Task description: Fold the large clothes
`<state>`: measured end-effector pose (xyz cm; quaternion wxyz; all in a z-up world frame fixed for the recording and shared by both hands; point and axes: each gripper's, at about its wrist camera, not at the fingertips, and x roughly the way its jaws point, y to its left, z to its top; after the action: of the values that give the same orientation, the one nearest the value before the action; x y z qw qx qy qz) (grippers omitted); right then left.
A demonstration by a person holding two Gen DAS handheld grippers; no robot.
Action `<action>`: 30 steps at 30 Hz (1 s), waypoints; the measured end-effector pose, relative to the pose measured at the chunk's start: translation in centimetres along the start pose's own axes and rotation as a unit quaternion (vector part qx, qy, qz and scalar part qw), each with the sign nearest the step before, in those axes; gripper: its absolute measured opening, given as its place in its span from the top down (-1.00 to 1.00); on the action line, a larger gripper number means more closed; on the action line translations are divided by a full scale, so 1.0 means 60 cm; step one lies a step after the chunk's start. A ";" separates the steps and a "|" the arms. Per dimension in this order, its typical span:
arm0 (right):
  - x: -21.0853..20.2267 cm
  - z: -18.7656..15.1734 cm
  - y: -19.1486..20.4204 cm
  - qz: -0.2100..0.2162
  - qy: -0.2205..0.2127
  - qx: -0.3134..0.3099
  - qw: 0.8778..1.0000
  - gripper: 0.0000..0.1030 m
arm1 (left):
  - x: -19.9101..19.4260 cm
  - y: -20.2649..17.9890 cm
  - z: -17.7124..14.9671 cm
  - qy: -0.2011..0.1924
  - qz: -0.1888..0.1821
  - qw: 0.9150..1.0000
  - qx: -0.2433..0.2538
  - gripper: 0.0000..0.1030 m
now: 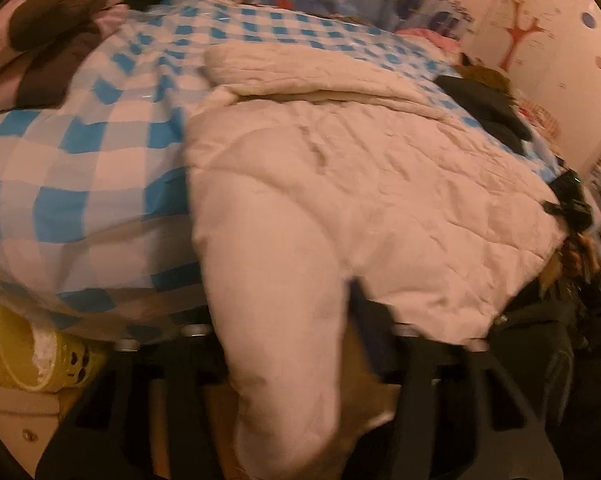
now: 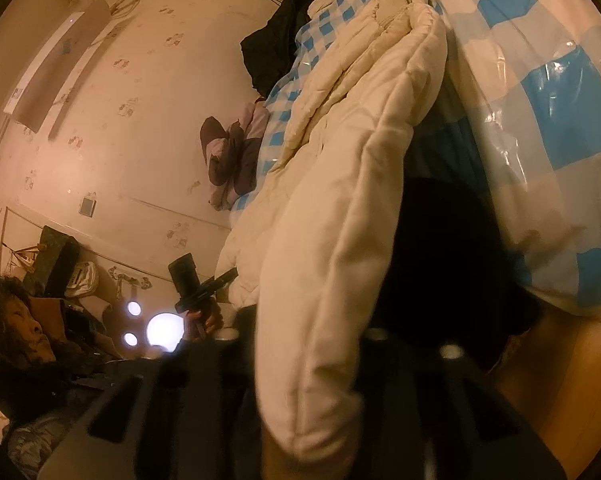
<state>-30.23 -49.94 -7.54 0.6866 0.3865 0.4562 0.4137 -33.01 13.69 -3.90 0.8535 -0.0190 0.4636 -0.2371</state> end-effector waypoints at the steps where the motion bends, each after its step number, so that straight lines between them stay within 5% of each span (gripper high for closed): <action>1: -0.004 0.000 0.002 0.005 -0.008 -0.002 1.000 0.63 | -0.003 -0.010 0.000 -0.003 0.004 1.000 0.012 0.51; 3: -0.011 0.000 0.010 0.017 -0.027 -0.008 0.999 0.65 | -0.011 -0.025 0.001 -0.010 0.005 0.999 0.033 0.72; 10: -0.027 0.009 0.026 0.072 -0.062 -0.023 0.995 0.65 | -0.048 -0.042 0.007 -0.030 -0.032 0.998 0.051 0.77; 15: -0.029 0.018 0.008 0.098 -0.088 -0.009 0.991 0.65 | -0.046 -0.006 0.011 -0.043 -0.091 0.995 -0.002 0.77; 21: -0.043 0.059 0.003 0.140 -0.138 -0.007 0.981 0.66 | -0.063 0.037 0.049 -0.102 -0.155 0.980 -0.074 0.78; 30: -0.047 0.124 0.025 0.159 -0.153 -0.032 0.975 0.66 | -0.072 0.057 0.108 -0.144 -0.194 0.965 -0.105 0.78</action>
<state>-24.20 -53.12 -3.21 0.6855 0.4907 0.2648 0.4682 -28.47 17.32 2.29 0.8420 -0.2320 0.3456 -0.3432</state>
